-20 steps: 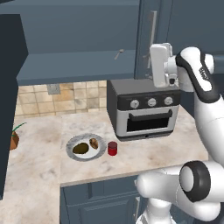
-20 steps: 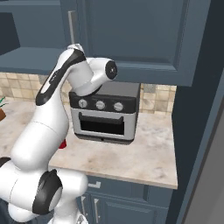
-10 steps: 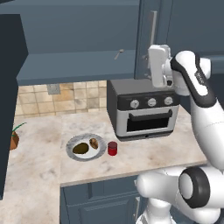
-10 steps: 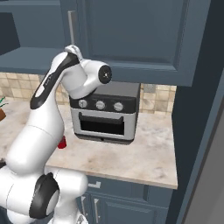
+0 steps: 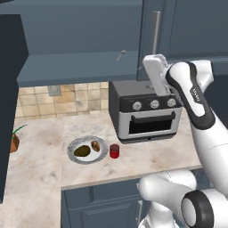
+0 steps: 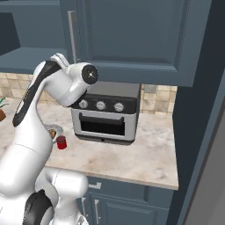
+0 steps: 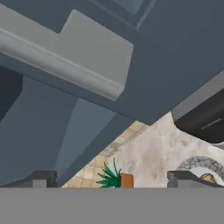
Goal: Pick the avocado and bread from the counter and place them on the plate. Then pick the jam from the cabinet and place it next to the plate. Lastly close the cabinet door.
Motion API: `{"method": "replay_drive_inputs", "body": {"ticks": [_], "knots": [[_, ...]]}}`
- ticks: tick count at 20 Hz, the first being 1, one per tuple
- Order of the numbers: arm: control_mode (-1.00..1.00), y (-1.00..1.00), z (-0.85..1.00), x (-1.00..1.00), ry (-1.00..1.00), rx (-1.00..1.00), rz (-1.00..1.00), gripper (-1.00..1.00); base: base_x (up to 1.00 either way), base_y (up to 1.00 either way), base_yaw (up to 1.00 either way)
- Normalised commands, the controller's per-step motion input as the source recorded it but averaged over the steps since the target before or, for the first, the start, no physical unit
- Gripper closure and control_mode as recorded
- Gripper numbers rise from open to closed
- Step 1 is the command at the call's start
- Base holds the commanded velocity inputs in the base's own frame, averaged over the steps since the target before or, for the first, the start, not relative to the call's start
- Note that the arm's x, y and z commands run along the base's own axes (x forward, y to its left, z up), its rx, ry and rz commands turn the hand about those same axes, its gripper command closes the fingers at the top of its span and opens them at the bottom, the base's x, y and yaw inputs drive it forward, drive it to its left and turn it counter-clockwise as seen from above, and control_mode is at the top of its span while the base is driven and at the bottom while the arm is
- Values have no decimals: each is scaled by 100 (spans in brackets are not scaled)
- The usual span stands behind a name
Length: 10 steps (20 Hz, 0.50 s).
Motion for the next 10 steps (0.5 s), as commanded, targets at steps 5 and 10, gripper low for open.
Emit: {"method": "replay_drive_inputs", "body": {"ticks": [5,10], "knots": [[-100,27,-1,-41,3,-12,0,-100,0,0,0],[-100,13,-3,-48,-6,-20,-5,-100,0,0,0]]}}
